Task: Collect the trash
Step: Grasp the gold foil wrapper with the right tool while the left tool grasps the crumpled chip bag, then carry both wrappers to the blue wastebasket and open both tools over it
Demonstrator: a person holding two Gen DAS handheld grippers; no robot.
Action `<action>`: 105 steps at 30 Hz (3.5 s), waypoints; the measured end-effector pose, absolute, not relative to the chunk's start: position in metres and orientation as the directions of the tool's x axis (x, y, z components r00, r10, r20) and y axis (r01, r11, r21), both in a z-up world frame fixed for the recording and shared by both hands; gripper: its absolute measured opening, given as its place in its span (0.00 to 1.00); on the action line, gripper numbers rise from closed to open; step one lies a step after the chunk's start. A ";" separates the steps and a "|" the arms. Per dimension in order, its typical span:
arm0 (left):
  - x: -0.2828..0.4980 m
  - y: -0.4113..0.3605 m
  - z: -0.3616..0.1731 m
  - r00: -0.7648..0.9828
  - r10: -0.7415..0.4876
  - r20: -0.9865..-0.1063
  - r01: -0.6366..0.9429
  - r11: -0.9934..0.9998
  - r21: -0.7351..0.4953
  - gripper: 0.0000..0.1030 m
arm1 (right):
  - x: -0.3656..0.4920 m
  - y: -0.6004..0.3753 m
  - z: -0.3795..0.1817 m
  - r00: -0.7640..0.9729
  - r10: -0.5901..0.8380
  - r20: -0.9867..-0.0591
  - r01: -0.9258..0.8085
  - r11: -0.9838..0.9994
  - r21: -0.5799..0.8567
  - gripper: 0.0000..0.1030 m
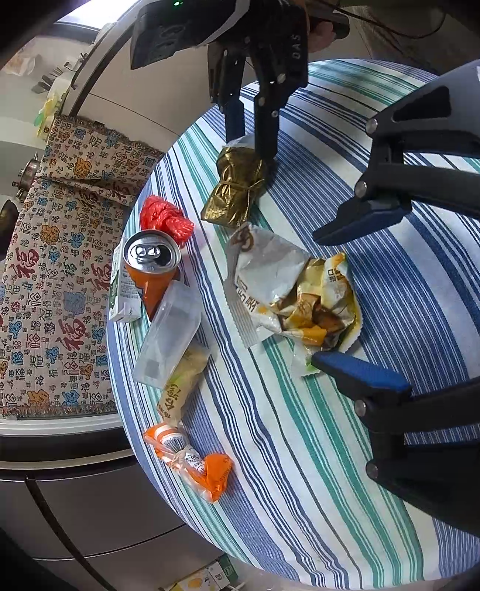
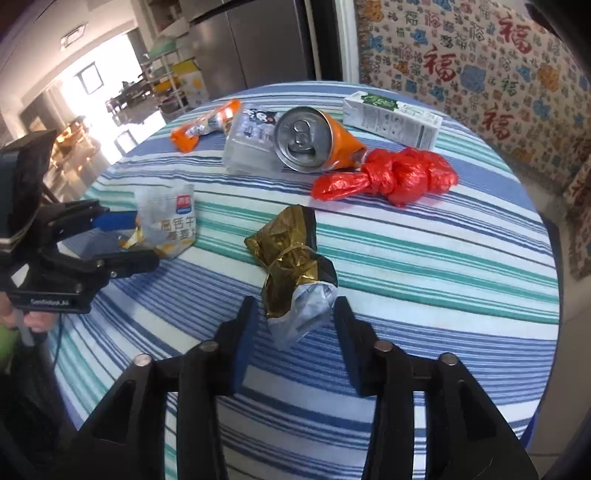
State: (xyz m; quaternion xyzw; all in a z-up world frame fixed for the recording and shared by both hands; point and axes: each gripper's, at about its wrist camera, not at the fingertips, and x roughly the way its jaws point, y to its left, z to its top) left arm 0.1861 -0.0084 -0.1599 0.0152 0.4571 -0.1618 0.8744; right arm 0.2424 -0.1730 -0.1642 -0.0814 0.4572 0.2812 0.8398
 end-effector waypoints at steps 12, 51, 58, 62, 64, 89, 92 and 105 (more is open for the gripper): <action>0.198 -0.013 -0.164 0.554 -0.241 -0.797 0.270 0.957 -0.102 0.44 | 0.261 -0.154 -0.167 0.454 0.364 -0.813 -0.544 0.836 0.071 0.25; 0.201 -0.138 -0.147 0.535 -0.307 -0.787 0.338 0.932 -0.133 0.27 | 0.206 -0.284 -0.149 0.557 0.327 -0.764 -0.233 0.944 0.234 0.25; 0.205 -0.172 -0.131 0.506 -0.396 -0.766 0.405 0.894 -0.194 0.27 | 0.203 -0.329 -0.132 0.623 0.288 -0.727 -0.140 0.956 0.259 0.25; 0.207 -0.216 -0.119 0.478 -0.455 -0.751 0.470 0.855 -0.219 0.27 | 0.195 -0.392 -0.122 0.679 0.190 -0.709 0.007 0.964 0.266 0.25; 0.208 -0.245 -0.117 0.459 -0.485 -0.745 0.508 0.831 -0.228 0.27 | 0.189 -0.423 -0.120 0.691 0.120 -0.713 0.083 0.967 0.242 0.25; 0.235 -0.485 -0.211 0.225 -0.531 -0.817 0.668 0.695 -0.267 0.27 | 0.161 -0.610 -0.169 0.607 -0.045 -0.794 0.417 0.869 0.269 0.25; 0.239 -0.489 -0.213 0.220 -0.532 -0.818 0.668 0.693 -0.272 0.27 | 0.164 -0.612 -0.170 0.606 -0.048 -0.794 0.419 0.868 0.267 0.25; 0.242 -0.498 -0.218 0.210 -0.525 -0.825 0.674 0.689 -0.267 0.29 | 0.168 -0.616 -0.175 0.582 -0.045 -0.812 0.448 0.851 0.274 0.26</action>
